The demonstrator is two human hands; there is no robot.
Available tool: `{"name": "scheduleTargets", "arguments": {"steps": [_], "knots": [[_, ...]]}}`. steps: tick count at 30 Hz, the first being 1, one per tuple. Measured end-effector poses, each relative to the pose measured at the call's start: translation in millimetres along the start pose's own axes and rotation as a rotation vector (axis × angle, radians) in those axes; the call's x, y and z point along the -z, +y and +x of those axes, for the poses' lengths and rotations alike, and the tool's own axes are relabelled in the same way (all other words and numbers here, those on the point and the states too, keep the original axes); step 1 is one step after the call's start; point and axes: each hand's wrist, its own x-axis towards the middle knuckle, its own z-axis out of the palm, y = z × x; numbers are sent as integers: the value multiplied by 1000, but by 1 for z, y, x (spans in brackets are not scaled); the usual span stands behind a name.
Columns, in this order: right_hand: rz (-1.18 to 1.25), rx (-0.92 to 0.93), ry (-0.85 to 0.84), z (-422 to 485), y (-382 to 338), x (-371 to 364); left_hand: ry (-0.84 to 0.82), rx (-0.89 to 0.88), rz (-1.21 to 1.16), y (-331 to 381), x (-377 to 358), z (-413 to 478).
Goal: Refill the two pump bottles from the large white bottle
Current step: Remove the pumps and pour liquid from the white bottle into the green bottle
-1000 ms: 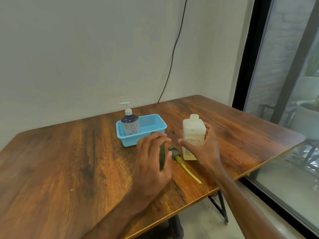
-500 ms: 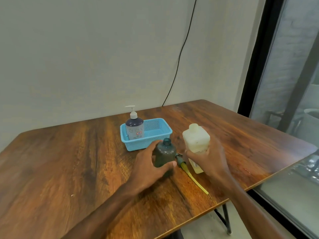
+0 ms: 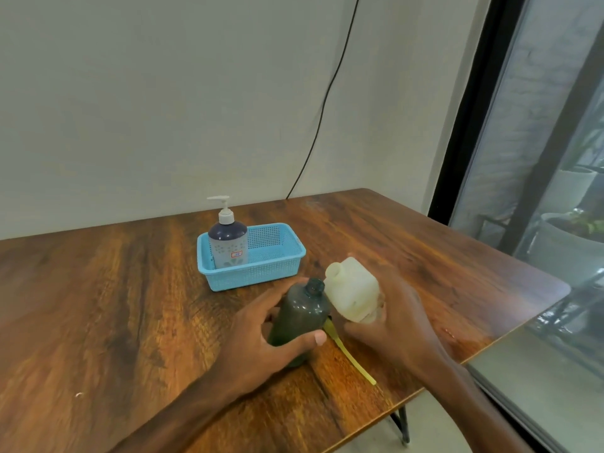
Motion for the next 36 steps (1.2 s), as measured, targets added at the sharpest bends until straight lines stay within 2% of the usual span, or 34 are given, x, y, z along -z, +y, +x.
{"name": "scheduleTargets", "arguments": {"steps": [5, 30, 36], "knots": [[-46, -9, -18, 0, 8, 5, -59, -60, 1, -11, -4, 10], [-136, 93, -60, -1, 6, 8, -27, -125, 0, -19, -6, 6], [-135, 151, -22, 0, 1, 11, -25, -123, 1, -19, -6, 7]]}}
